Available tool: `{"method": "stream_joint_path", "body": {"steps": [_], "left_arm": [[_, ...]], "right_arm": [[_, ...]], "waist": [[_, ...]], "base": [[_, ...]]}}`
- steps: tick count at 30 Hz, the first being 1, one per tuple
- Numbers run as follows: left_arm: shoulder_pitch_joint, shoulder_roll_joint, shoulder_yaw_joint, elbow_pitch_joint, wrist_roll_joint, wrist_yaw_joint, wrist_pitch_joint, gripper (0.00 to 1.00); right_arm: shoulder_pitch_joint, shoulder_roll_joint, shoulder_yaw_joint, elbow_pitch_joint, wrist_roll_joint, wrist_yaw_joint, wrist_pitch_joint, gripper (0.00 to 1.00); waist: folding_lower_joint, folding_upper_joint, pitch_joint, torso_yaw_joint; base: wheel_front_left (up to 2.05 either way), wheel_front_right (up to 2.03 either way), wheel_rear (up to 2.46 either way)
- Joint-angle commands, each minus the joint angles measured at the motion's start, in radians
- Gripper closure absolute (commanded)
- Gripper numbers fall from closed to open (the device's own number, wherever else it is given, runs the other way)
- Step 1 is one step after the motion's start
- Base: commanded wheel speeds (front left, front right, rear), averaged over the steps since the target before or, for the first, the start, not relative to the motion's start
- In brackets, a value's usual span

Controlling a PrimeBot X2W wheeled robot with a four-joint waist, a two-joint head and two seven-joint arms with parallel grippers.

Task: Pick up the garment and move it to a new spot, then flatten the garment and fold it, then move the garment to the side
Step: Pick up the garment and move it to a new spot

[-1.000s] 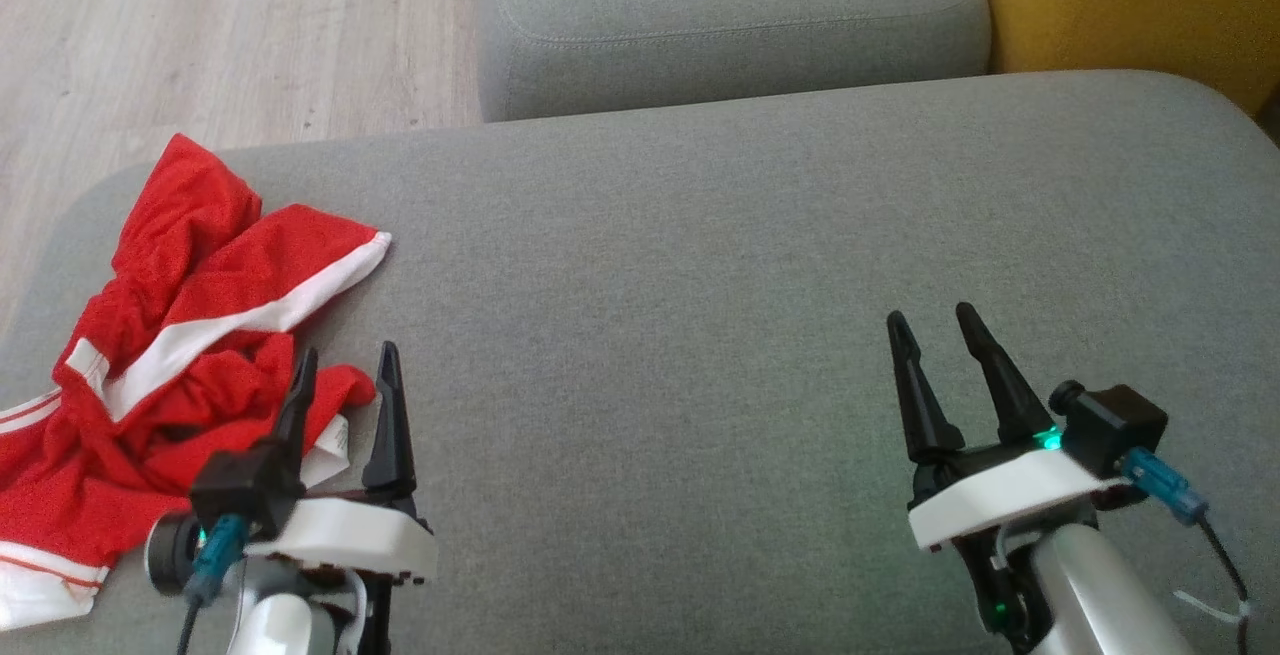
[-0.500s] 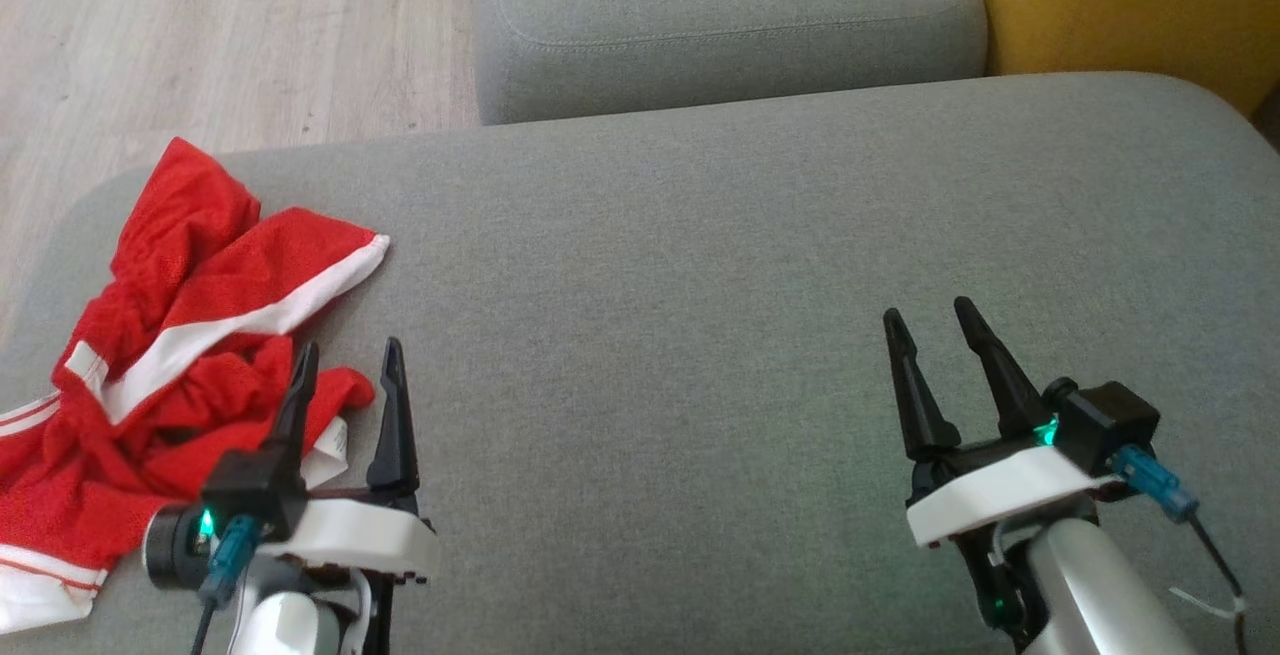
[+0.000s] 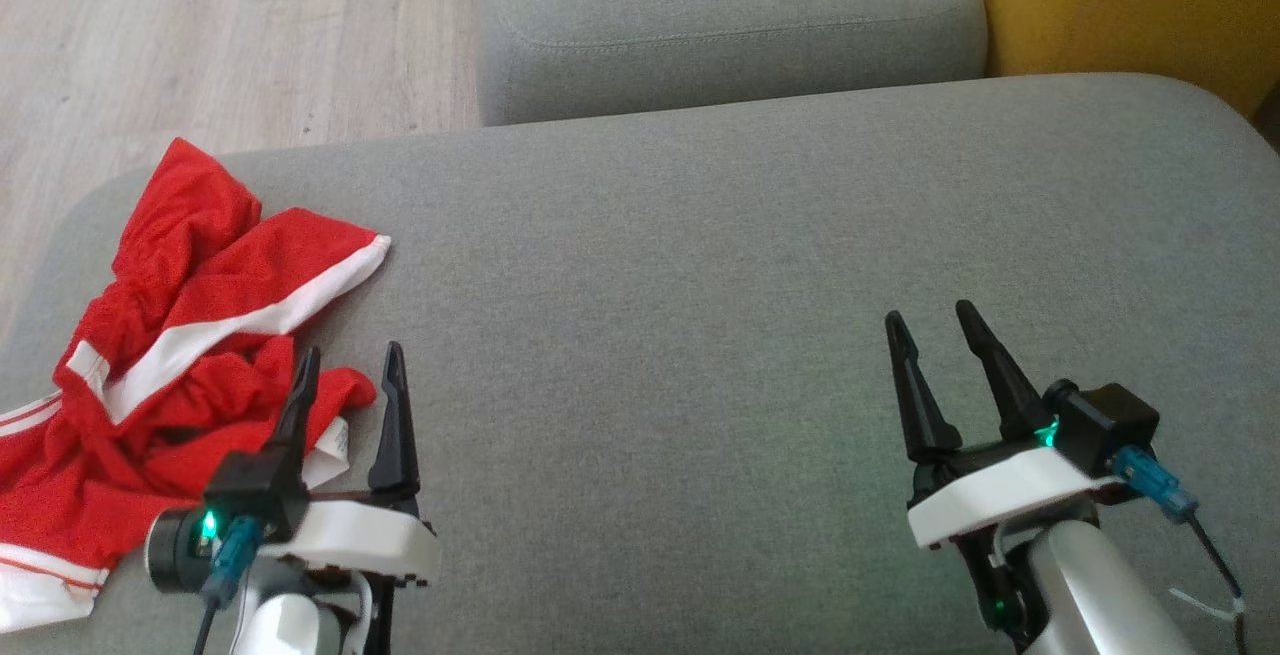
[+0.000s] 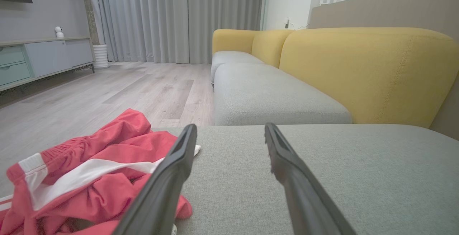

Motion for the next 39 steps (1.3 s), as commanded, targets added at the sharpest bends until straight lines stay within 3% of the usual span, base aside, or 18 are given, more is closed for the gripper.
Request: {"method": "stream_joint_path", "body": {"steps": [1,11,28,39], "left_arm": [[-0.067,0.016,0.025,-0.029,-0.001,0.002,-0.012,0.0],[-0.068,0.016,0.043,-0.022,-0.003,0.006,-0.012,0.0],[-0.048,0.016,0.091,-0.006,-0.009,0.006,-0.012,0.0],[-0.046,0.017,0.107,0.032,-0.013,-0.005,-0.012,0.0]], "right_arm": [[-0.048,0.005,0.016,-0.027,-0.009,-0.001,-0.011,0.0],[-0.044,0.008,0.052,-0.036,0.007,-0.001,-0.011,0.0],[-0.025,0.022,0.101,-0.044,0.051,-0.001,-0.011,0.0],[-0.022,0.027,0.11,-0.048,0.06,-0.001,-0.011,0.0]], "waist": [[0.0,0.0,0.0,0.003],[0.0,0.0,-0.002,0.06],[0.0,0.0,-0.013,0.31],[0.0,0.0,-0.014,0.382]], "base": [[0.0,0.0,0.0],[0.0,0.0,0.0],[0.0,0.0,0.0],[0.0,0.0,0.0]]}}
